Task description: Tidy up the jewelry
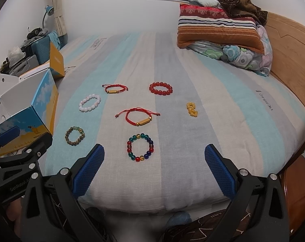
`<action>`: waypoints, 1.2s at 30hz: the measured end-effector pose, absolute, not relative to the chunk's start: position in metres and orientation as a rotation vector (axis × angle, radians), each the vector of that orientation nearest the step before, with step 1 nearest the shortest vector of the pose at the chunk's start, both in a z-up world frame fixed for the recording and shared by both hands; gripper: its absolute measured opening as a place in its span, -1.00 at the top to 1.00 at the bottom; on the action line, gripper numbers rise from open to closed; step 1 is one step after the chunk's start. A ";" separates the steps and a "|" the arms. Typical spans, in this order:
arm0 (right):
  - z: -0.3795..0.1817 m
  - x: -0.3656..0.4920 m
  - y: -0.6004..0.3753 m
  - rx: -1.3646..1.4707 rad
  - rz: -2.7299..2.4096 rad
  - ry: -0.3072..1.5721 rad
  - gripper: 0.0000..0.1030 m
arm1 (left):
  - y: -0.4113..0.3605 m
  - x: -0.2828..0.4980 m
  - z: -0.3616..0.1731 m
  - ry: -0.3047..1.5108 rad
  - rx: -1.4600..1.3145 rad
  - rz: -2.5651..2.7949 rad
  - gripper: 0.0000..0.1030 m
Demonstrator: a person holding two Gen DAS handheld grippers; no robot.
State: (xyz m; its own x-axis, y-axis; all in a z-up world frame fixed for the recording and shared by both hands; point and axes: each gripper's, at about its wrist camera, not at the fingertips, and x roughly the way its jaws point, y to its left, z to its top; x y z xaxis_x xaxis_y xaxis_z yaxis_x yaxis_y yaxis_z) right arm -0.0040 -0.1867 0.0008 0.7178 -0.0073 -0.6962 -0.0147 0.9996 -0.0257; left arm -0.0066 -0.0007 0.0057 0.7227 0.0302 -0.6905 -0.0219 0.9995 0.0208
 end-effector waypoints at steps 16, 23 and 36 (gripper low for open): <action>0.002 -0.005 -0.184 -0.029 0.006 0.771 -0.86 | -0.001 -0.007 0.008 0.759 0.014 0.032 -0.89; 0.003 -0.005 -0.183 -0.032 0.008 0.770 -0.86 | -0.001 -0.009 0.010 0.754 0.009 0.023 -0.90; 0.004 -0.006 -0.183 -0.030 0.005 0.766 -0.86 | -0.001 -0.010 0.012 0.758 0.010 0.018 -0.89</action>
